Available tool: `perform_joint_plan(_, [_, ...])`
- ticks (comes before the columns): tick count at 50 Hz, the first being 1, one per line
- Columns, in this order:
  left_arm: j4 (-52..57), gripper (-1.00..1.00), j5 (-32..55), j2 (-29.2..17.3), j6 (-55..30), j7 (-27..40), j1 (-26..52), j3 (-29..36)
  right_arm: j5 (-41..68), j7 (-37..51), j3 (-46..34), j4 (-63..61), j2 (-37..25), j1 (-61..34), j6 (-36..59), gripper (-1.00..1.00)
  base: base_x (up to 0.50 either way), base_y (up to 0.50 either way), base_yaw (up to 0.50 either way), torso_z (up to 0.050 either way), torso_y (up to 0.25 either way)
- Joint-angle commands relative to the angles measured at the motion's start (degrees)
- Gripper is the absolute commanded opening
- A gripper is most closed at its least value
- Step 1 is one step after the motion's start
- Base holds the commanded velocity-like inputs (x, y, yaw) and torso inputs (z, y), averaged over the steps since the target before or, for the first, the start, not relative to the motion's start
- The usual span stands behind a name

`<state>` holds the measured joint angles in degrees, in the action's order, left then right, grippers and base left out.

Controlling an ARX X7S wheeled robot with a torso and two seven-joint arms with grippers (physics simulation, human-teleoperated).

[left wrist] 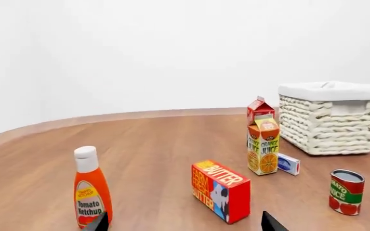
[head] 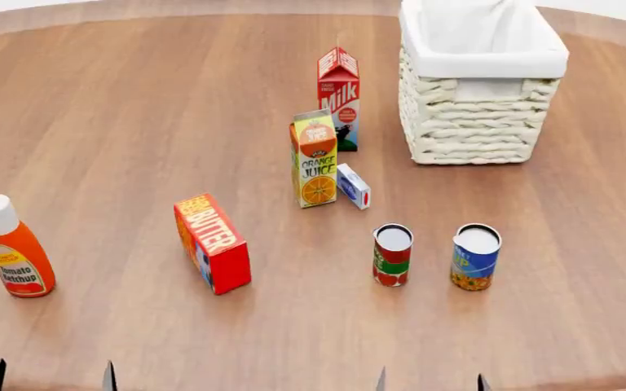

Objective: Pick up the alphabet soup, and put it in the basket.

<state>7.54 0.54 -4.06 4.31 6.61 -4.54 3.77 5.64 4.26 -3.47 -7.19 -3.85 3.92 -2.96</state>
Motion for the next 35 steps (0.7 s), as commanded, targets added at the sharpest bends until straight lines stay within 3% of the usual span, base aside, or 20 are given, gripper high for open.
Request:
perform_joint_plan(1, [7.0, 1.0, -2.8, -0.9, 5.3, 4.0, -5.1, 0.5, 2.6, 1.2, 0.4, -9.9, -1.4, 6.0, -3.9, 1.0, 0.0, 0.0, 0.0, 0.0, 0.0])
perform_joint_plan(15, [10.3, 1.0, -5.9, -1.7, 10.4, 7.6, -8.6, 1.2, 2.1, 3.6, 0.9, -13.0, -1.9, 9.2, -10.8, 1.0, 0.0, 0.0, 0.0, 0.0, 0.0])
perform_joint_plan(35, [11.5, 1.0, -0.6, -3.6, 13.7, 11.3, -9.4, -2.3, 4.0, 6.8, 2.7, -12.8, -3.5, 8.4, -11.4, 1.0, 0.0, 0.0, 0.0, 0.0, 0.0])
